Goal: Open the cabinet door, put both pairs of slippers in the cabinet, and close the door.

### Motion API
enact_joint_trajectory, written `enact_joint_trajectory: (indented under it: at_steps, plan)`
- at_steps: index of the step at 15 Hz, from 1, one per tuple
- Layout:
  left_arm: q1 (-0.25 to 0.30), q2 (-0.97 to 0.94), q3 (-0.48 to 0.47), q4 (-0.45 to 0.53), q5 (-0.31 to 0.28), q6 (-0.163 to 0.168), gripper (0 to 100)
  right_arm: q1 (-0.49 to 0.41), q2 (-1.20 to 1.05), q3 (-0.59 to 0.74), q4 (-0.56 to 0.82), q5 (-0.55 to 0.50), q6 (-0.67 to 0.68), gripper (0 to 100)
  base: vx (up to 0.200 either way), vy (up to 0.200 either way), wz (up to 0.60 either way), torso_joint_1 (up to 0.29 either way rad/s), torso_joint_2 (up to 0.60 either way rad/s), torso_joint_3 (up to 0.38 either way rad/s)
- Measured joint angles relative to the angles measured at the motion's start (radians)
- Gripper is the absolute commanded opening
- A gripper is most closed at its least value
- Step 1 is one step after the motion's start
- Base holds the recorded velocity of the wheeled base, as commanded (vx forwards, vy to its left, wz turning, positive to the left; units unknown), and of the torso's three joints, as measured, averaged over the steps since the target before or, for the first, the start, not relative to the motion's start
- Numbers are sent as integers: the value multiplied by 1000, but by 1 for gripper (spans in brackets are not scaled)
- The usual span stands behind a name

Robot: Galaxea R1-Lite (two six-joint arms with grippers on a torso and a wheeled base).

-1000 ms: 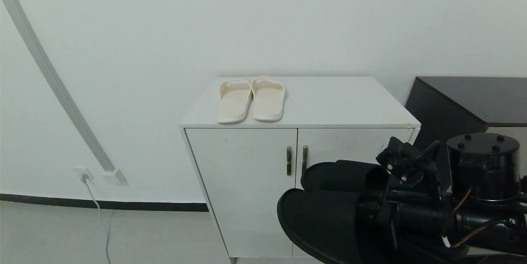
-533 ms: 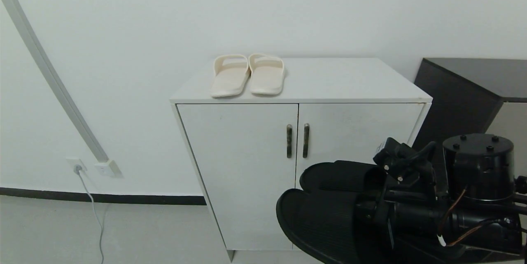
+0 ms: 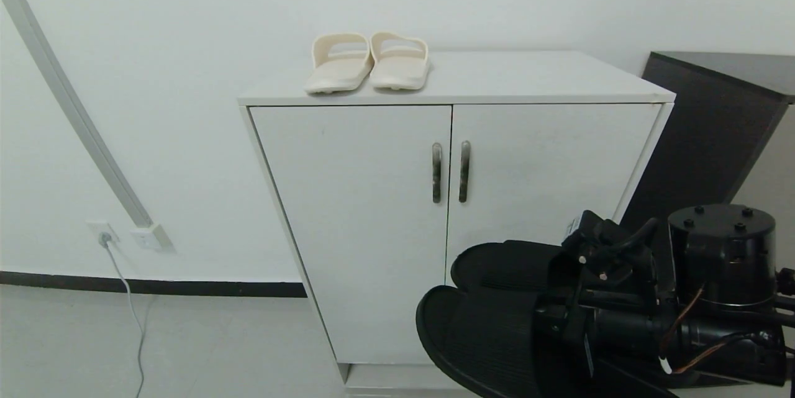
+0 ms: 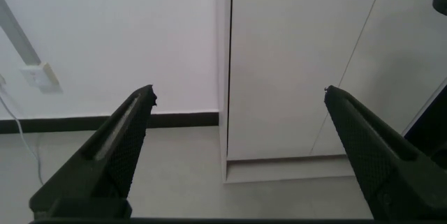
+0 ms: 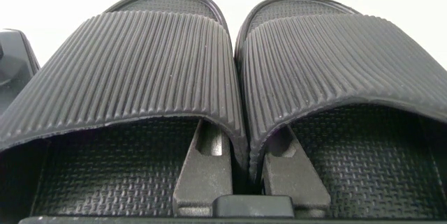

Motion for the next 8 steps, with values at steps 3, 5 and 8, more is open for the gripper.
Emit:
enact_joint_trajectory:
  at_steps: [3, 5, 8]
  plan:
    - [0, 0, 0, 0, 1, 0, 100, -3, 4, -3, -14, 2, 8, 0, 0, 0, 0, -45, 445, 382]
    - [0, 0, 0, 0, 3, -2, 100, -2, 6, 0, -27, 2, 5, 0, 0, 0, 0, -29, 440, 410]
    - [0, 0, 0, 0, 2, -1, 100, -1, 11, 11, -30, 1, 3, 0, 0, 0, 0, -2, 185, 183]
